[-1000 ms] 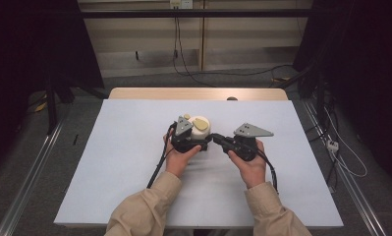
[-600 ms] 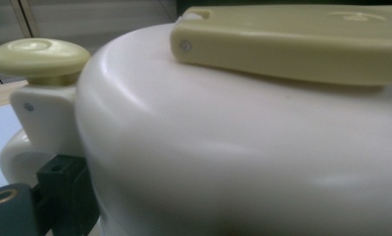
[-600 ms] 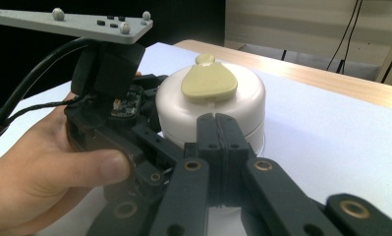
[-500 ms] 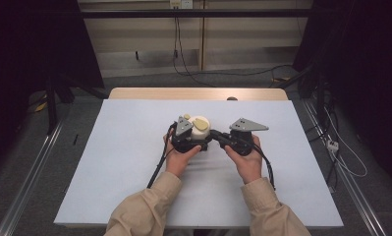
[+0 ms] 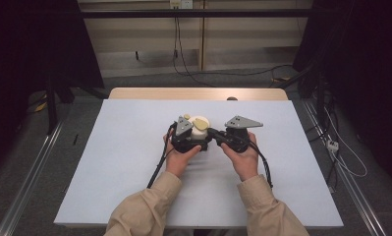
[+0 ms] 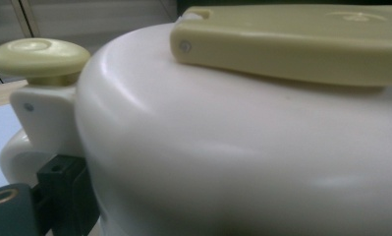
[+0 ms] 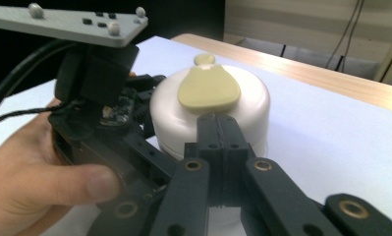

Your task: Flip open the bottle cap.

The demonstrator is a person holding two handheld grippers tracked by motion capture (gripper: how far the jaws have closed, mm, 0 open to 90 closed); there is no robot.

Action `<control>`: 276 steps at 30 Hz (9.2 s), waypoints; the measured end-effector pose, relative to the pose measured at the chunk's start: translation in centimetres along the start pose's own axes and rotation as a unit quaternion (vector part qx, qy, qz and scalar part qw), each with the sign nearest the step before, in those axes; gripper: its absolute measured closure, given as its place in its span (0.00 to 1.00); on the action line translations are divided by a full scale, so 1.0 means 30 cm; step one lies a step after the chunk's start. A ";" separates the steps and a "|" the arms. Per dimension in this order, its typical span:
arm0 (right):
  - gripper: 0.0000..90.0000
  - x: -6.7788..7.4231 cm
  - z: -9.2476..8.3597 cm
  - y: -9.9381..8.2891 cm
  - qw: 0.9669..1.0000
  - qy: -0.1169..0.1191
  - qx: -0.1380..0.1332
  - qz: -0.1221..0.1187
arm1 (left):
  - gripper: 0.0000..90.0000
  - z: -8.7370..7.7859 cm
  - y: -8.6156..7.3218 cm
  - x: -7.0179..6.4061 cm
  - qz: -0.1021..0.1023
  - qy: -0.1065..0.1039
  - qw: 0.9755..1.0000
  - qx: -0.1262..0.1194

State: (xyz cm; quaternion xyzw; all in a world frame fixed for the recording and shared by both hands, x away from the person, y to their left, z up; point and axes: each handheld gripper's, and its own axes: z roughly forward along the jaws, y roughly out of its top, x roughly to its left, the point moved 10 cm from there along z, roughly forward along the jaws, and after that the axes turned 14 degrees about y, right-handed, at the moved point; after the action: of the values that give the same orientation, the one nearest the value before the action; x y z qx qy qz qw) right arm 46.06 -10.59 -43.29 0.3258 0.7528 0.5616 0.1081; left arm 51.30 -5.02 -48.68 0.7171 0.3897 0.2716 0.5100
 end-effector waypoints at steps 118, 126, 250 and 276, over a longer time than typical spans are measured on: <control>1.00 0.003 0.097 0.131 0.998 0.027 -0.033 -0.038 | 0.07 -0.001 0.001 -0.003 -0.001 0.006 1.000 0.003; 1.00 -0.008 0.101 0.137 0.998 0.024 -0.038 -0.034 | 0.07 -0.001 0.001 -0.003 0.000 0.006 1.000 0.003; 0.14 -0.010 -0.216 -0.161 0.999 -0.025 -0.024 0.013 | 0.07 -0.321 -0.079 0.162 0.029 -0.041 0.997 0.060; 0.10 0.018 -0.316 -0.250 0.999 -0.043 -0.012 -0.004 | 0.06 -0.468 -0.131 0.286 0.015 -0.031 0.998 0.059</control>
State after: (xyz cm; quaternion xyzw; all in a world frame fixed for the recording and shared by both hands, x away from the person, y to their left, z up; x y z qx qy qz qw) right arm 37.86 -18.80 -46.79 0.3449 0.7419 0.5561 0.1465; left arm 43.85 10.15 -47.78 0.7597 0.3787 0.2332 0.4744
